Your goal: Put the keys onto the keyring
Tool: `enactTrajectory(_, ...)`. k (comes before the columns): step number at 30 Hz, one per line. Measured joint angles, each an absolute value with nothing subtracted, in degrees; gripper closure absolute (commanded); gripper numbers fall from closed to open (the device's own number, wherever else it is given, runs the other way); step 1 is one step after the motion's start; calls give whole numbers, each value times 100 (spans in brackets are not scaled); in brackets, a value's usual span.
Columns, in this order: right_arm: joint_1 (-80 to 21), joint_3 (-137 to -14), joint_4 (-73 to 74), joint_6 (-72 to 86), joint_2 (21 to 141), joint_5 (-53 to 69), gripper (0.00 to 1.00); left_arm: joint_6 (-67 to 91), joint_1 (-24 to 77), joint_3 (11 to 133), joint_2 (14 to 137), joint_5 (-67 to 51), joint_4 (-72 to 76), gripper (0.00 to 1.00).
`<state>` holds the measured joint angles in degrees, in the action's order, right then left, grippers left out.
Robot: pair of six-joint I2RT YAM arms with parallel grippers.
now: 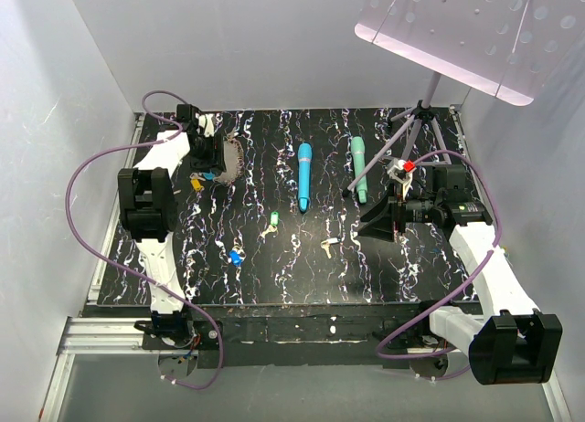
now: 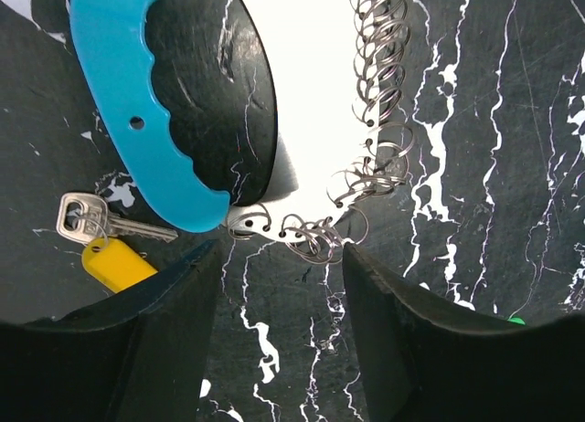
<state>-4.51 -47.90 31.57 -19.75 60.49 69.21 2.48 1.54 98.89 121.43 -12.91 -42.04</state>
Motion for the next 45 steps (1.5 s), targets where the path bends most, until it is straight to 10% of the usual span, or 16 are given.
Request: enactTrajectory(45,-451,-4790,3155,-2121,6156,6923,36,-399,-213,9909,12366,-2062,-4007,57)
